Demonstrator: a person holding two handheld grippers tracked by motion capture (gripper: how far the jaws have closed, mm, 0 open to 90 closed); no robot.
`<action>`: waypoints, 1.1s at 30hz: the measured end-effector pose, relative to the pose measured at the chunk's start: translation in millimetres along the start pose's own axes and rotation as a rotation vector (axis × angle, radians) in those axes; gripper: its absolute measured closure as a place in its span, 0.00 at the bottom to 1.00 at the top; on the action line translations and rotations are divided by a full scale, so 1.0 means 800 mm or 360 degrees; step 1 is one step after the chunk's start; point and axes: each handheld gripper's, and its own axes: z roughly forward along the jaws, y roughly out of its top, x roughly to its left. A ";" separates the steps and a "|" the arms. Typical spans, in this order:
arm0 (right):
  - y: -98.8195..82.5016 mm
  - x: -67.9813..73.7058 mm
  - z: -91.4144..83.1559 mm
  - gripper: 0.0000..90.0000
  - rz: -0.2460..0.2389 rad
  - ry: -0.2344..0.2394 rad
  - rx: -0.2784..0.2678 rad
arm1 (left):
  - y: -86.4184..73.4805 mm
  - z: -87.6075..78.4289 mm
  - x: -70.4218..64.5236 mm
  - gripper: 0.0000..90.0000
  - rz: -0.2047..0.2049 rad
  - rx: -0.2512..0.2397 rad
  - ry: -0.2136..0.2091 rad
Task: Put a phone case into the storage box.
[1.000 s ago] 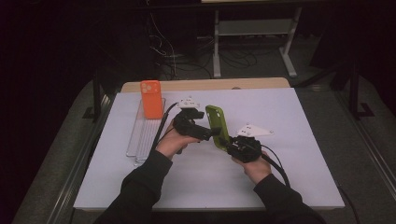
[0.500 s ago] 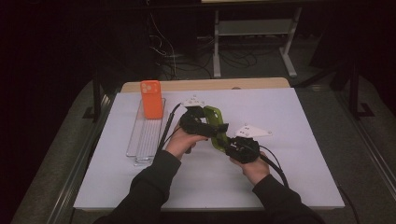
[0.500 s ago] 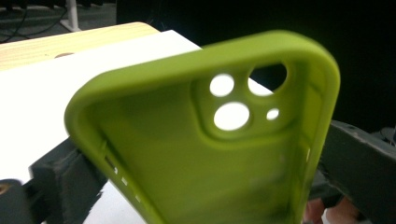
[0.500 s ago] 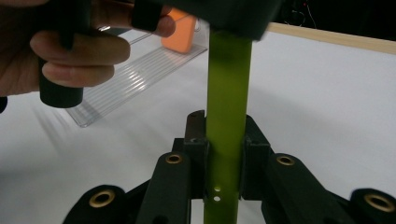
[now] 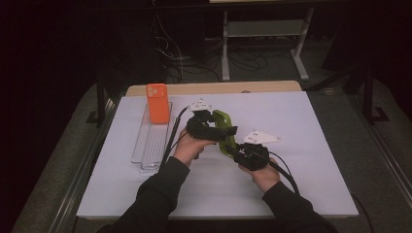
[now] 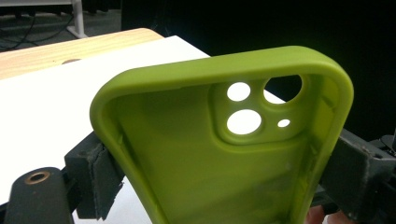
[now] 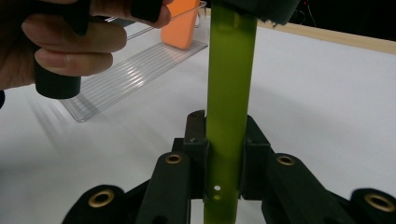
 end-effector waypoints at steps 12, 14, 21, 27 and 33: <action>-0.002 -0.009 -0.005 0.35 -0.0027 0.0044 0.0141 | 0.012 -0.015 0.012 0.15 0.0049 0.0027 0.0037; -0.005 -0.013 -0.009 0.31 -0.0036 0.0029 0.0178 | 0.016 -0.020 0.013 0.15 0.0061 0.0017 0.0054; -0.016 -0.027 -0.025 0.13 -0.0085 0.0062 0.0231 | 0.034 -0.043 0.027 0.15 0.0105 0.0025 0.0156; -0.036 -0.044 -0.040 0.00 -0.0094 0.0035 0.0313 | 0.050 -0.070 0.045 0.15 0.0128 0.0007 0.0288; -0.051 -0.061 -0.063 0.00 -0.0089 -0.0031 0.0290 | 0.066 -0.095 0.064 0.15 0.0157 0.0006 0.0440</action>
